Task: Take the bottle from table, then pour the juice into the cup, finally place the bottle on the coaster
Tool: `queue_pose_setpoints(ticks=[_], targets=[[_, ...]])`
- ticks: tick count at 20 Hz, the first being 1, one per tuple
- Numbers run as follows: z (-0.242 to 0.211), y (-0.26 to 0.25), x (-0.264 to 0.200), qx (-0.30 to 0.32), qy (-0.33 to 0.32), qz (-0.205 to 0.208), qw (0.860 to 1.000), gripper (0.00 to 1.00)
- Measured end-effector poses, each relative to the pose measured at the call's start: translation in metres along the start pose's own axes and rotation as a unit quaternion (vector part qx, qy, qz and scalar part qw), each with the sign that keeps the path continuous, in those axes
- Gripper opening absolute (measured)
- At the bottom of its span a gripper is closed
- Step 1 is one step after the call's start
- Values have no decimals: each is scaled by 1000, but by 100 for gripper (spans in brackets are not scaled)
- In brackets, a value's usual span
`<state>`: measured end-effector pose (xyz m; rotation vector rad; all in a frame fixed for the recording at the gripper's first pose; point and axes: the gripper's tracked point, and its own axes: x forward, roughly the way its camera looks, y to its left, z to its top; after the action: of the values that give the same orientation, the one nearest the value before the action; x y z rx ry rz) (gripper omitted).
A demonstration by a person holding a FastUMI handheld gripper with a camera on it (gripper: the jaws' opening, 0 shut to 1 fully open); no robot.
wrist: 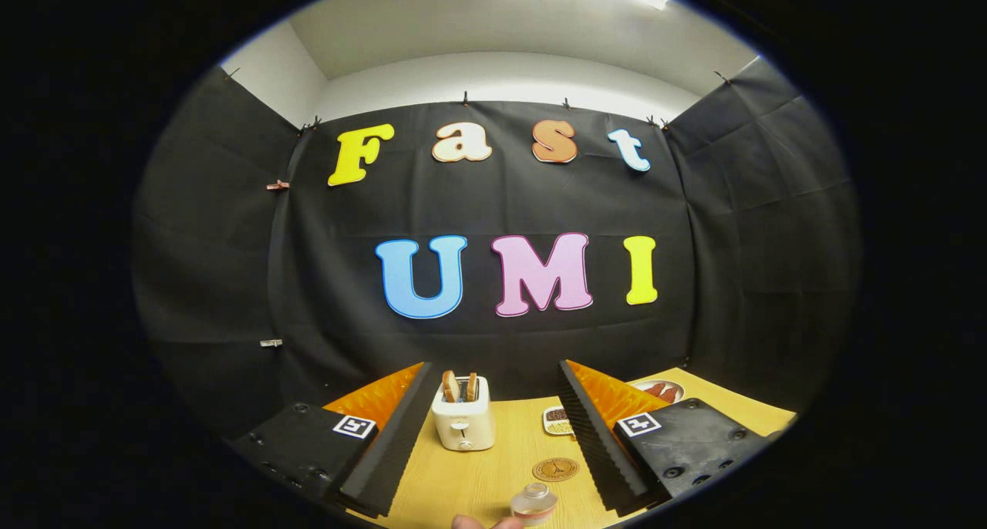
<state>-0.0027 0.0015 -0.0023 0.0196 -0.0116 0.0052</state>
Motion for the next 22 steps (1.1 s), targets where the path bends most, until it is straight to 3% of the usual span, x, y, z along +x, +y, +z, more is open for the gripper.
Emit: queue_pose_setpoints(ticks=[11,22], targets=[[-69,-10,-19,-11,4,-11,1000,97],[-177,-27,-40,-38,42,-22,998,97]])
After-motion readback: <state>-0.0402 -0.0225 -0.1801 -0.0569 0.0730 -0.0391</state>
